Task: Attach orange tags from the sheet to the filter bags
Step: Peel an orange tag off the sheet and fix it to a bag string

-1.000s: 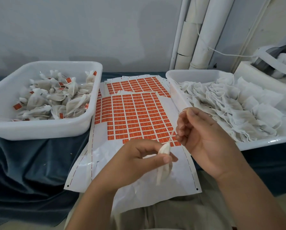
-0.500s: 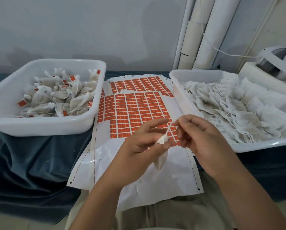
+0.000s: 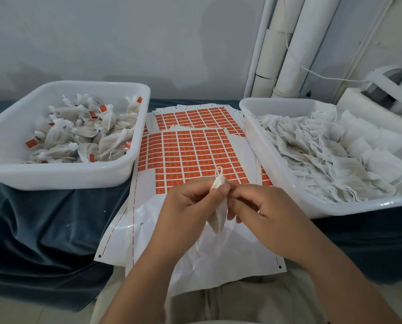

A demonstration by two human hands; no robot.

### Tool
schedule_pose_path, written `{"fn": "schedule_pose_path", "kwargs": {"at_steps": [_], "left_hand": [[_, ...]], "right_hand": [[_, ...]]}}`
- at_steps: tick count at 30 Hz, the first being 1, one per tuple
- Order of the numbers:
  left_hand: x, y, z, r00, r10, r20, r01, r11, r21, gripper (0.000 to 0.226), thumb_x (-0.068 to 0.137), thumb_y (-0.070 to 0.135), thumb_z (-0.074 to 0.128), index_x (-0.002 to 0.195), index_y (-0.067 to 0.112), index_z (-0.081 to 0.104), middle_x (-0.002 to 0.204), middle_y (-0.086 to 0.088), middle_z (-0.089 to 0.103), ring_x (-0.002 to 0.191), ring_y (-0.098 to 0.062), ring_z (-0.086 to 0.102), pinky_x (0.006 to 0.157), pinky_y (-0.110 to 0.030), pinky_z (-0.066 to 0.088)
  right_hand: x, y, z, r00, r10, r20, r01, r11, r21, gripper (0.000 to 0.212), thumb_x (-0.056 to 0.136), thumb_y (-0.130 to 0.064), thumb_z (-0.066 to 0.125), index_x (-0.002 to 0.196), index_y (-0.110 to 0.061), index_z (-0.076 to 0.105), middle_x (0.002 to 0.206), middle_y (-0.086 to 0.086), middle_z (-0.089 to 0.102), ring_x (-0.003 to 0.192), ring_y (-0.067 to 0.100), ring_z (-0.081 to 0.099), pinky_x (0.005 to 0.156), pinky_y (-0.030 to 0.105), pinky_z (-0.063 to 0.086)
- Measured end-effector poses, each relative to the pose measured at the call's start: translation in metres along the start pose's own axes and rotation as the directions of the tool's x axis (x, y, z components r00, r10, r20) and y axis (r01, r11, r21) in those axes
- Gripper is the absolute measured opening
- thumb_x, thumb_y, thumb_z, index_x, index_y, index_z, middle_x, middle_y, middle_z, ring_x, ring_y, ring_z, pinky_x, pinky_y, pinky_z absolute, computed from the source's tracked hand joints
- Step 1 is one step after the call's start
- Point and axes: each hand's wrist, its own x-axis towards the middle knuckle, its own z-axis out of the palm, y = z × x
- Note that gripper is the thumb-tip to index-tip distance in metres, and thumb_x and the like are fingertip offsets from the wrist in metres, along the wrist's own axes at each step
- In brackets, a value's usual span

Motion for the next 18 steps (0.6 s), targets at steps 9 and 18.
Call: {"fn": "schedule_pose_path", "kwargs": {"at_steps": [9,18], "left_hand": [[0.004,-0.004,-0.003,0.994,-0.091,-0.059,0.102,0.966,0.239,0.031,0.084,0.058,0.059,0.081,0.035,0.079,0.078,0.013,0.074,0.080,-0.009,0.070,0.071,-0.009,0.054],[0.003,-0.001,-0.020,0.912,-0.192,0.363,-0.119,0.723,0.681,0.021,0.105,0.039,0.057,0.086,0.040,0.067,0.079,0.020,0.067,0.075,-0.007,0.064,0.070,-0.025,0.053]], "right_hand": [[-0.007,-0.014,-0.014,0.988,-0.143,0.061,0.156,0.901,-0.404,0.016,0.108,-0.033,0.053,0.106,-0.042,0.066,0.096,-0.026,0.066,0.084,-0.004,0.059,0.080,0.009,0.037],[-0.008,-0.004,-0.017,0.897,-0.441,-0.028,0.372,0.789,-0.488,0.013,0.091,-0.035,0.077,0.088,-0.023,0.080,0.090,-0.010,0.067,0.083,0.009,0.058,0.067,0.023,0.049]]}}
